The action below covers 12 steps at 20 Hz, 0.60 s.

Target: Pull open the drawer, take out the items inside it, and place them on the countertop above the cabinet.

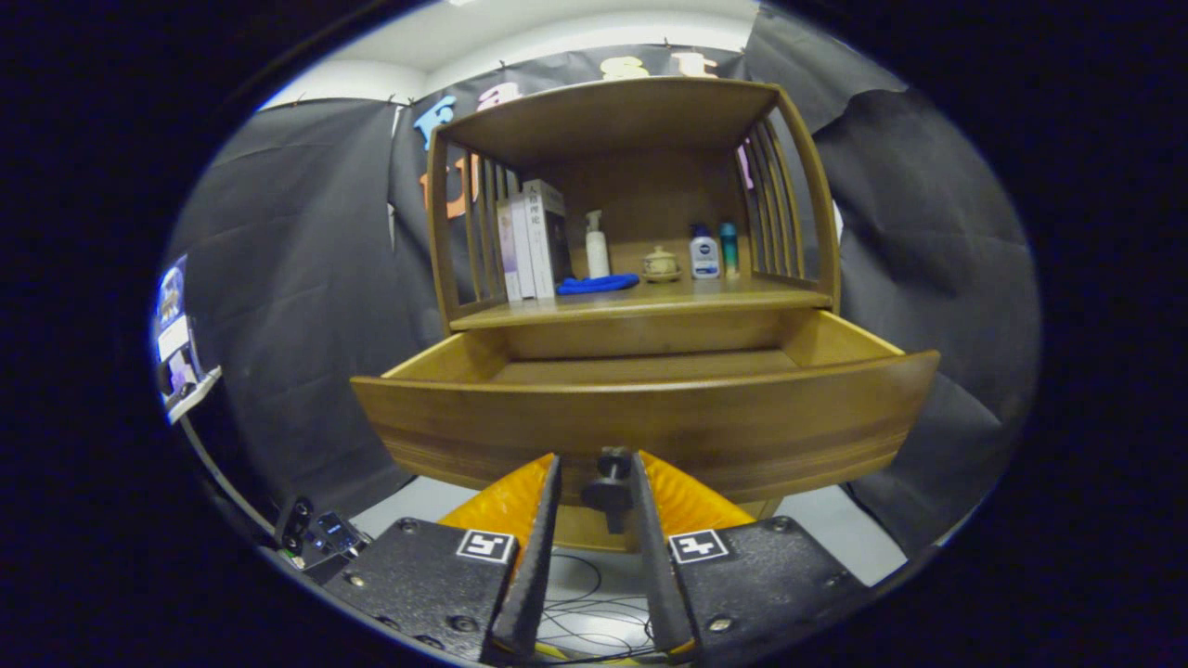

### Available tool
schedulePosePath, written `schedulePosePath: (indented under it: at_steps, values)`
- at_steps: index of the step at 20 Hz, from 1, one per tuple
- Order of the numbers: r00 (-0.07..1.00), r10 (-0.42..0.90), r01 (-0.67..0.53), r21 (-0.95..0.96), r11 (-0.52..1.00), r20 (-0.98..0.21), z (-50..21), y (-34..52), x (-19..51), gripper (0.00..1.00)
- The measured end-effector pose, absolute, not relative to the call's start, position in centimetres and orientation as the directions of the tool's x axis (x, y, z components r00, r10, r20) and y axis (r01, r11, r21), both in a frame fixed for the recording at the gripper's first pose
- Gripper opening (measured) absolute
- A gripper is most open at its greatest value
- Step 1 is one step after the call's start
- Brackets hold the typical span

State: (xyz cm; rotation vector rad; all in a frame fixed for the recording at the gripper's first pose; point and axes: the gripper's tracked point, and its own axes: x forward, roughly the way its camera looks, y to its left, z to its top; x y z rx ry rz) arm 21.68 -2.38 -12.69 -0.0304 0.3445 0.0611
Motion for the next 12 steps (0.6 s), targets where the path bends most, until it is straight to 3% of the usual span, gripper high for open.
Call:
schedulePosePath:
  at_steps: [4,8,12]
  values:
    - [0.91,0.113,-0.135,-0.028,0.99,-0.398,-10.1,-0.7,22.7,0.69]
    - [0.885,0.136,-0.155,-0.006,0.988,-0.446,-7.5,0.0,25.3,0.82]
    - [0.782,0.114,-0.119,0.032,0.992,-0.613,-8.7,-0.4,29.0,0.89]
